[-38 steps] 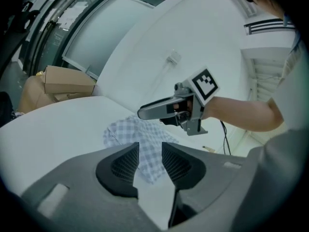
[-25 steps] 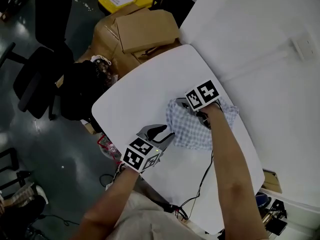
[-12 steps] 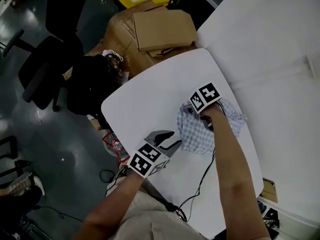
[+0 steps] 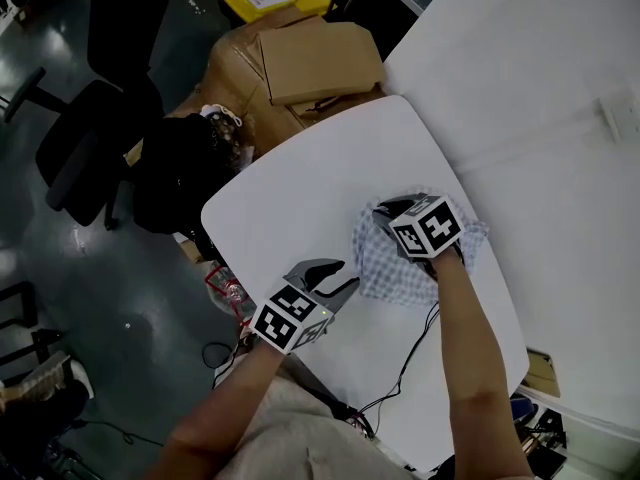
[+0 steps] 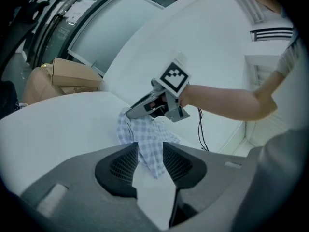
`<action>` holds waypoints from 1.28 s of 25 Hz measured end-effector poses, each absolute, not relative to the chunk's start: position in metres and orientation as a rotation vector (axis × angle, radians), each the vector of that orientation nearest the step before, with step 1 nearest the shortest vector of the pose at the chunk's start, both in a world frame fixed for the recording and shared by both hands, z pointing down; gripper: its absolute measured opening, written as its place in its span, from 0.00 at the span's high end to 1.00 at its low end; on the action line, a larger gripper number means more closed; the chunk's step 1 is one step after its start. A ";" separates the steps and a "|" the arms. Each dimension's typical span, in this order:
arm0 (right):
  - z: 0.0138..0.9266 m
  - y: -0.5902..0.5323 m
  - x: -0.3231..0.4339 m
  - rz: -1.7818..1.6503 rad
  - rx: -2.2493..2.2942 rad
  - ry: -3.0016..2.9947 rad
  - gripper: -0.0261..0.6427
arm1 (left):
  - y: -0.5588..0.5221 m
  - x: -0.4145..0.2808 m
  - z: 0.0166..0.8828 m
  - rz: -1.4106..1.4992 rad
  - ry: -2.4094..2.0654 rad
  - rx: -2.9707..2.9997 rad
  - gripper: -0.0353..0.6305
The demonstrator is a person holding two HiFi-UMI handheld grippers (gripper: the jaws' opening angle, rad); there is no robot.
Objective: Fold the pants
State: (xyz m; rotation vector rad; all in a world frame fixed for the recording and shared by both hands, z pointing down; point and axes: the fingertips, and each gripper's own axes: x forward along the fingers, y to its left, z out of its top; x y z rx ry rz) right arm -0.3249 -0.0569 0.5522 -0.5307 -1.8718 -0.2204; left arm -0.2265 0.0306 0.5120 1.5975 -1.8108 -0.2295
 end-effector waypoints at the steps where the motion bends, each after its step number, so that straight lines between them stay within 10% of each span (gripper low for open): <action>1: 0.542 -0.055 -0.321 -0.220 -0.546 -1.917 0.86 | 0.030 -0.226 0.510 -0.226 -1.810 1.603 0.73; 32: 0.425 0.021 -0.152 -0.592 -1.038 -2.245 0.86 | -0.005 -0.148 0.460 0.656 -1.502 2.338 0.59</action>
